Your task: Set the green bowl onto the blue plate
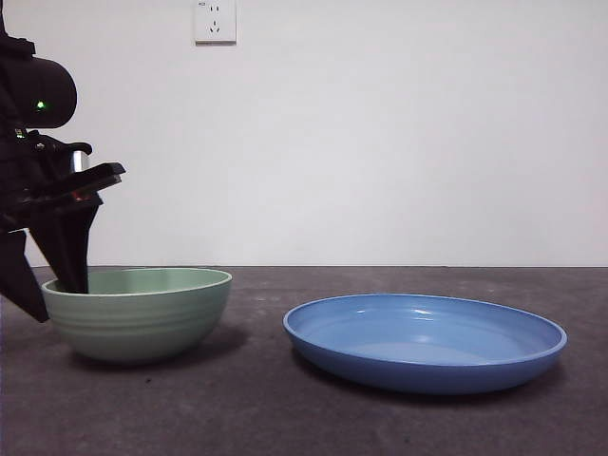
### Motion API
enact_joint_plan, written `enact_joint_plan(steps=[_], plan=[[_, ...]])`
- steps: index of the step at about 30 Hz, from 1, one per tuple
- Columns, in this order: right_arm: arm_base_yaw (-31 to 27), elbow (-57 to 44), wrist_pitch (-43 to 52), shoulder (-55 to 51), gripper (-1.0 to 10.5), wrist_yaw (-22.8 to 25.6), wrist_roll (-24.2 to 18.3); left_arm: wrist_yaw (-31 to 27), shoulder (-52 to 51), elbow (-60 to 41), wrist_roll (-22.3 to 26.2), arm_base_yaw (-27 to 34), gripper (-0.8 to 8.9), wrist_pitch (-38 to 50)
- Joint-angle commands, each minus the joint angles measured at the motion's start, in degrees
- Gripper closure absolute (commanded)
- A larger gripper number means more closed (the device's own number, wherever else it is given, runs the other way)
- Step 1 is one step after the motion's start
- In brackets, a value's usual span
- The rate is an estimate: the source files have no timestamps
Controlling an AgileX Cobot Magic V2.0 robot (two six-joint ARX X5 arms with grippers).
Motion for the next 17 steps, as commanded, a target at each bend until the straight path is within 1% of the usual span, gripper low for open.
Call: enact_joint_plan(steps=[1,2,8,17], plan=[[0.17,1.05,0.79,0.2,3.5,-0.02,0.44,-0.26,1.22,1.38,0.66,-0.48,7.83,0.28],[0.17,1.05,0.85,0.2,3.5,-0.02,0.44,-0.26,1.22,1.38,0.66,-0.55,7.96,0.31],[0.17,1.05,0.85,0.2,3.5,-0.04,0.44,-0.26,1.22,1.38,0.33,-1.49,7.96,0.31],[0.17,1.05,0.63,0.2,3.5,-0.04,0.46,-0.28,1.22,3.54,-4.11,-5.51,7.96,-0.35]])
